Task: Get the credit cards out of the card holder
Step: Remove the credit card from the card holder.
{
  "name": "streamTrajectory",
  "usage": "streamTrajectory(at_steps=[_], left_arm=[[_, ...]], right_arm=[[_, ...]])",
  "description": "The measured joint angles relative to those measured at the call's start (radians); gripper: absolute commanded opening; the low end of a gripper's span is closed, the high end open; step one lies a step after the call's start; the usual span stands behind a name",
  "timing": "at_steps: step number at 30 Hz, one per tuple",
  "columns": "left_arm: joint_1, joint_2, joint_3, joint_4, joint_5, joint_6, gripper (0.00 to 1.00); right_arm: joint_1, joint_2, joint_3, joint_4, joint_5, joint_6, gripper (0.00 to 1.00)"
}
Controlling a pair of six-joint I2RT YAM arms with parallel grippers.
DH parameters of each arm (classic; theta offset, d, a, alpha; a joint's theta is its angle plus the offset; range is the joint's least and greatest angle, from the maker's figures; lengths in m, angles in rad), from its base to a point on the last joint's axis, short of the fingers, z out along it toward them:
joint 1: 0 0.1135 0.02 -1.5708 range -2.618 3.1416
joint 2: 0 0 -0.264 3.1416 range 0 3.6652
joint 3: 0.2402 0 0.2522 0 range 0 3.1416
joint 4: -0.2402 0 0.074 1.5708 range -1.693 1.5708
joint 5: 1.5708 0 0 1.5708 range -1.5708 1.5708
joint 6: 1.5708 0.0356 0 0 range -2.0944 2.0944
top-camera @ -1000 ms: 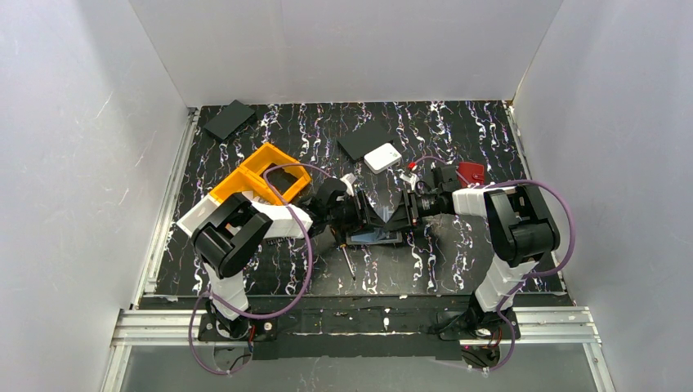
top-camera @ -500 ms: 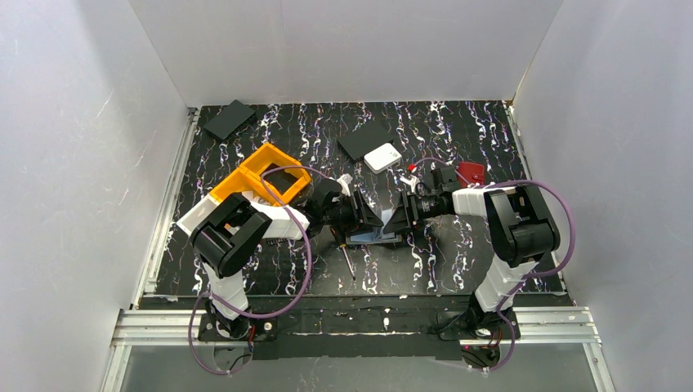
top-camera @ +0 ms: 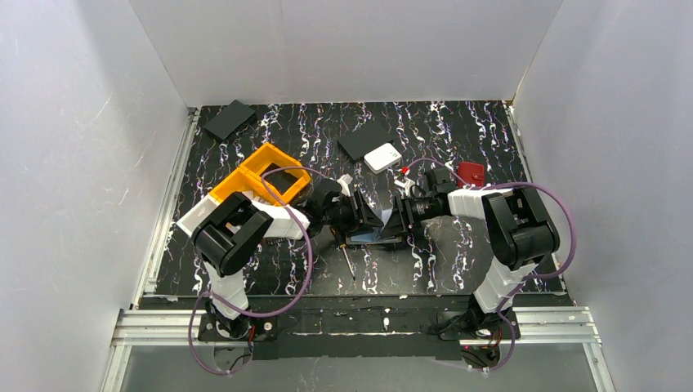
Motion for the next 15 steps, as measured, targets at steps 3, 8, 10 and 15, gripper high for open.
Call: streamTrajectory(at_steps=[3, 8, 10, 15], left_arm=[[0.0, 0.008, 0.0, 0.004, 0.002, -0.003, 0.51], [0.004, 0.01, 0.0, 0.003, 0.003, -0.006, 0.58], [0.006, 0.01, -0.002, 0.005, 0.004, -0.011, 0.58], [0.016, 0.01, -0.013, 0.024, 0.005, -0.018, 0.49]], right_arm=[[0.0, -0.004, 0.003, -0.011, 0.026, -0.003, 0.51], [0.0, -0.011, 0.004, -0.019, 0.084, -0.007, 0.43], [0.0, -0.011, 0.006, -0.022, 0.096, -0.008, 0.43], [0.0, -0.015, 0.013, -0.04, 0.119, -0.015, 0.43]])
